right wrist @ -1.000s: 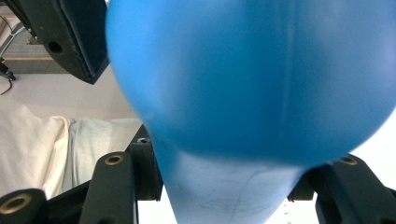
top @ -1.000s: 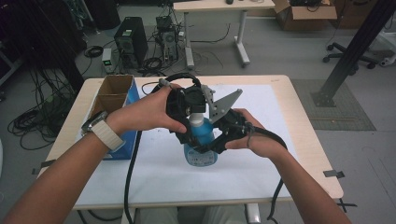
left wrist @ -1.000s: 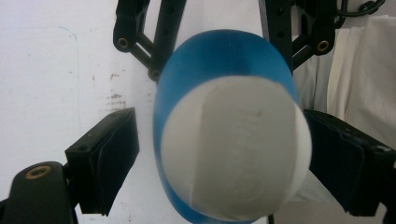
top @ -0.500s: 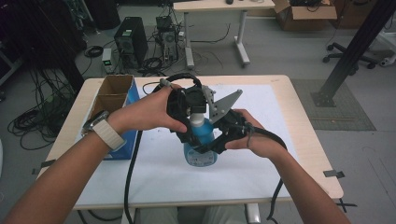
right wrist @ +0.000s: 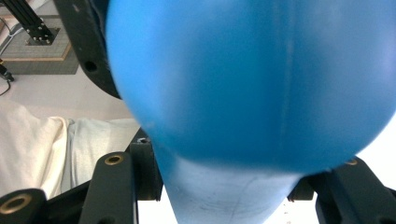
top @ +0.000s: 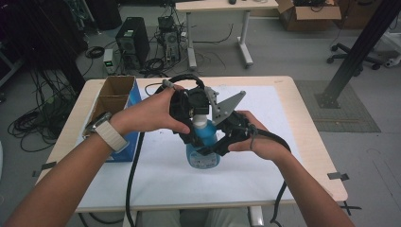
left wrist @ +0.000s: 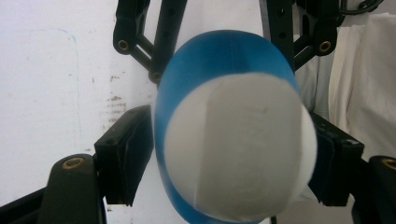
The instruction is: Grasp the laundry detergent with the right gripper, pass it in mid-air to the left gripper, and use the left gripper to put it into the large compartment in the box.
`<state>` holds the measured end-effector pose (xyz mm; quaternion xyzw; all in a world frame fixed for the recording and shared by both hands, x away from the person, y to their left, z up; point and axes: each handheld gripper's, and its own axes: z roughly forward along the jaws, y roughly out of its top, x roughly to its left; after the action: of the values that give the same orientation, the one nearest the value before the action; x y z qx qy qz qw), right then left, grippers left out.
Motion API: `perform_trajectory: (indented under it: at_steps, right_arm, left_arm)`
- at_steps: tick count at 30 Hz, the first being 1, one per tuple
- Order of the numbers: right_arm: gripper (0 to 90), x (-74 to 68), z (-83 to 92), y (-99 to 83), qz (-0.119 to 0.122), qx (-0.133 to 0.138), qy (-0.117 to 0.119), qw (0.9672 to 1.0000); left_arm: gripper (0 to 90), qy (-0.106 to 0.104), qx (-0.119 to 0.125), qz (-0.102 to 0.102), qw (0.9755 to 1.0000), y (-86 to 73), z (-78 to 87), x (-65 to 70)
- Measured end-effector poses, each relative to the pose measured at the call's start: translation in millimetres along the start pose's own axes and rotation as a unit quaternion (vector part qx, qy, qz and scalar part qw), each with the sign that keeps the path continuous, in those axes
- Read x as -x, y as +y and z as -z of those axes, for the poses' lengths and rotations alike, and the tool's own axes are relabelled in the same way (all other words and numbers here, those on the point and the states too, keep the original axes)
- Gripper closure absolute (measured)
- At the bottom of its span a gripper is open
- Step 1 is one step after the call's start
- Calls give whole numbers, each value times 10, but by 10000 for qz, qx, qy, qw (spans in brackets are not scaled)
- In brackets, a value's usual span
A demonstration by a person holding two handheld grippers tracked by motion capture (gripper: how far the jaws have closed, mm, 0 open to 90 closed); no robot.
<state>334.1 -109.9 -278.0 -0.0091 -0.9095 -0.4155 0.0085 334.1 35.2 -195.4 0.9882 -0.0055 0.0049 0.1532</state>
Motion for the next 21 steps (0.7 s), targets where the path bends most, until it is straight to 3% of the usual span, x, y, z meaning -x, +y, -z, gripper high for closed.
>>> perform_trajectory:
  at_steps: [9,21]
  right_arm:
    - [441,-9,-9,-4,13,-32,-2,10000]
    - [441,-24,-19,-1,45,-49,-35,10000]
  left_arm:
    - [370,-9,53,-63,10000,9,-17,16]
    - [376,81,-34,-162,9998,21,-23,48]
